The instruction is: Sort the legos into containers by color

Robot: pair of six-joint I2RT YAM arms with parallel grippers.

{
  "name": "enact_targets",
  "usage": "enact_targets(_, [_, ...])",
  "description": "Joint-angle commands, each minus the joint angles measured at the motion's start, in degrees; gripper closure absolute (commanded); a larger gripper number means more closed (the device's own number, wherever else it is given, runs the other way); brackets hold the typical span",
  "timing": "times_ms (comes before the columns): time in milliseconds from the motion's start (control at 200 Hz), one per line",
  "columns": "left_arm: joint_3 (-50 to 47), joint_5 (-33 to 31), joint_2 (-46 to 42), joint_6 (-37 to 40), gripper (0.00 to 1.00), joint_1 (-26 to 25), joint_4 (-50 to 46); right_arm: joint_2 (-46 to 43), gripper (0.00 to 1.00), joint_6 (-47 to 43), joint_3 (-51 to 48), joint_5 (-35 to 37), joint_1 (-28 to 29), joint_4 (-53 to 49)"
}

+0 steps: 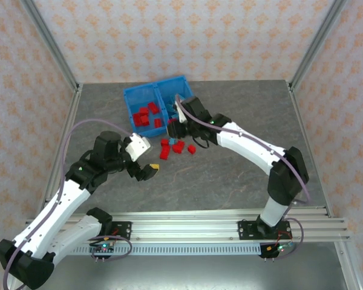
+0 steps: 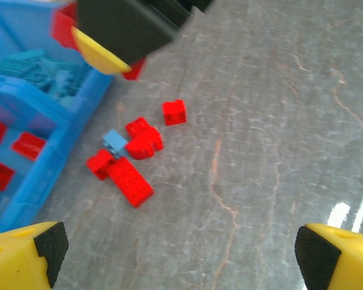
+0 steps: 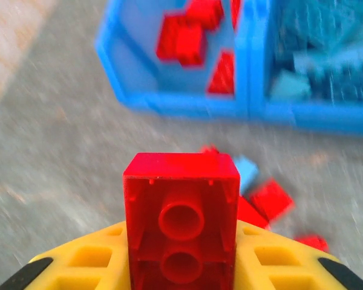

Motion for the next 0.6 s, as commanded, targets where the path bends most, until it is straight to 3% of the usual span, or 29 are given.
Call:
enact_targets(0, [-2.45, -10.39, -3.85, -3.70, 0.00, 0.72, 6.32, 7.87, 0.65, 4.15, 8.34, 1.08, 0.26, 4.17])
enact_targets(130, [-3.98, -22.92, -6.22, -9.50, 0.00, 1.03, 9.74, 20.16, 0.64, 4.39, 23.20, 3.10, 0.30, -0.09])
enact_targets(395, [-5.54, -38.65, -6.44, -21.15, 0.00, 1.72, 14.97, 45.91, 0.63, 5.06, 59.51, 3.69, 0.33, -14.73])
enact_targets(475, [-6.21, -40.24, -6.38, -23.33, 0.00, 2.56, 16.11, 49.81, 0.63, 5.85, 65.71, 2.74, 0.33, -15.95])
enact_targets(596, [-5.94, -39.55, -5.97, -26.08, 0.00, 5.85, 15.99, 49.88, 0.56, 6.50, 65.70, 0.65, 0.33, -13.80])
